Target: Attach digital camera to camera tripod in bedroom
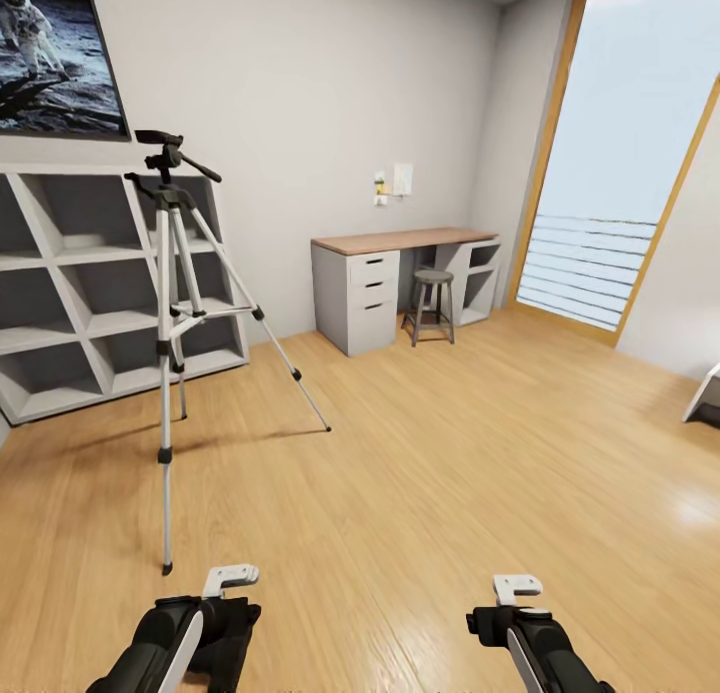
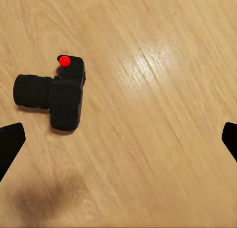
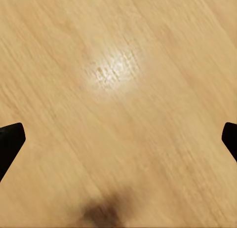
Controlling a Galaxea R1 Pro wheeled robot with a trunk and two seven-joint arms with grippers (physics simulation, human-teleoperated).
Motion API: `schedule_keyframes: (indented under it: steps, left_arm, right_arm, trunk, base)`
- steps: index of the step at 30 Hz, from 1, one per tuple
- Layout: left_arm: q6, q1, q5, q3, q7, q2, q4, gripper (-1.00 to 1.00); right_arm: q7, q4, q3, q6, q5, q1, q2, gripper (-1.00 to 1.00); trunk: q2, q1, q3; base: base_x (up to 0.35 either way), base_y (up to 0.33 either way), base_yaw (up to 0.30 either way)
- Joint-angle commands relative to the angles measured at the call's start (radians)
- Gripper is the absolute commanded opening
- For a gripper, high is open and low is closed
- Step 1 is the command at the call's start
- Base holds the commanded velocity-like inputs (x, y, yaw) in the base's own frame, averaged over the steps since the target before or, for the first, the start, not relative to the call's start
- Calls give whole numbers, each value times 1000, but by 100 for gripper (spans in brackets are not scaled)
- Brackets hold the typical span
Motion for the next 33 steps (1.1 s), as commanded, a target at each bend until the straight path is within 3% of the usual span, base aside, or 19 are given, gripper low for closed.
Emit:
schedule_keyframes:
  steps: [1, 25, 33]
  left_arm:
    - [5, 0, 8, 1, 1, 0, -1, 100]
    - [5, 0, 8, 2, 1, 1, -1, 100]
    - [5, 0, 9, 2, 1, 0, 0, 100]
  right_arm:
    - [-2, -1, 0, 5, 0, -1, 0, 100]
    - [-4, -2, -4, 5, -7, 0, 1, 100]
    - [-4, -2, -4, 5, -8, 0, 1, 100]
  trunk:
    - [-8, 4, -4]
    - [-176, 96, -79]
    - [-178, 99, -110]
  base:
    - [0, 0, 0]
    - [0, 0, 0]
    - [0, 0, 0]
